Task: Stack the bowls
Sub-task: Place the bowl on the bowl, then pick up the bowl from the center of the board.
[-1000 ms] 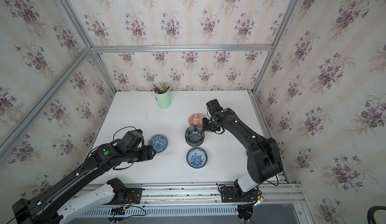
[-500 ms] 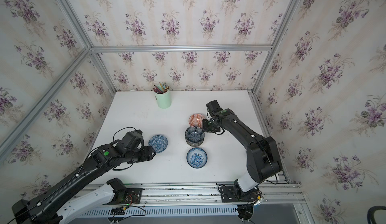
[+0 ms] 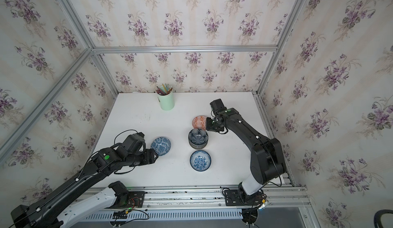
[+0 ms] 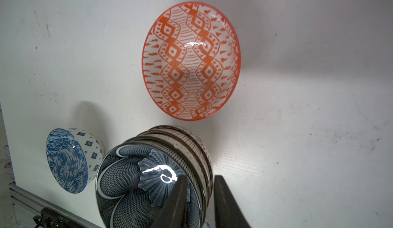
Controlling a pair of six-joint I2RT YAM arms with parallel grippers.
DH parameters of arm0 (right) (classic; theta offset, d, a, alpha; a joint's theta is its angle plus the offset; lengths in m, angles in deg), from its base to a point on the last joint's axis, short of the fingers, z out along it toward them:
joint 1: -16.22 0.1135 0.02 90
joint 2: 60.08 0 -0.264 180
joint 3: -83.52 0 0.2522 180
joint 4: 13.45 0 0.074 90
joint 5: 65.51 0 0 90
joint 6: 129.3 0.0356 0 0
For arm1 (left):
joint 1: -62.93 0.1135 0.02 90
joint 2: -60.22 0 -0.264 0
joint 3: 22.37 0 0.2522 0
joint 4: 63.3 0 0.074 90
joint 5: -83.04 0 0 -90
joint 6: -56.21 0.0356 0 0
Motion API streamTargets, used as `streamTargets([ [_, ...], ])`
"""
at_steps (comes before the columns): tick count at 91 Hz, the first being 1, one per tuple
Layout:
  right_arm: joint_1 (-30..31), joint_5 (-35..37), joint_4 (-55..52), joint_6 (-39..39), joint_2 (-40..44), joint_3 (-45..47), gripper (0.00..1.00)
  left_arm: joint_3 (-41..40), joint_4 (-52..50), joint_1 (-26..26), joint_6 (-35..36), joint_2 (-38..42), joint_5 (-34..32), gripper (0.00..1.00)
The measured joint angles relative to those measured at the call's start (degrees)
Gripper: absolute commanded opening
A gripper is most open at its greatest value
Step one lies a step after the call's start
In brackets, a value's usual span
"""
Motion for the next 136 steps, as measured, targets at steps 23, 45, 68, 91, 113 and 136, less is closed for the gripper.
streamTargets([
  [23, -0.9, 3.6, 0.8, 1.3, -8.9, -6.5, 0.31, -0.6, -1.0, 0.0, -0.1, 1.6, 0.0, 0.80],
  [45, -1.9, 7.0, 1.8, 1.5, -14.5, -10.0, 0.31, -0.7, -3.0, 0.0, -0.2, 2.8, 0.0, 0.80],
  [68, -3.3, 7.2, 2.8, 1.4, -18.3, -10.2, 0.27, -0.7, -3.4, 0.0, -0.6, 3.1, -0.1, 0.80],
  [91, -3.6, 5.0, 4.1, 1.1, -19.5, -10.3, 0.16, -0.7, -3.6, 0.0, -0.8, 3.0, -0.1, 0.80],
  [113, -3.7, 3.1, 5.3, 1.0, -20.0, -11.1, 0.04, -0.8, -4.0, 0.0, -0.8, 3.0, -0.1, 0.80],
  [136, -3.7, 3.1, 4.3, 1.0, -19.8, -12.3, 0.00, -0.9, -4.2, 0.0, -0.8, 3.1, -0.1, 0.80],
])
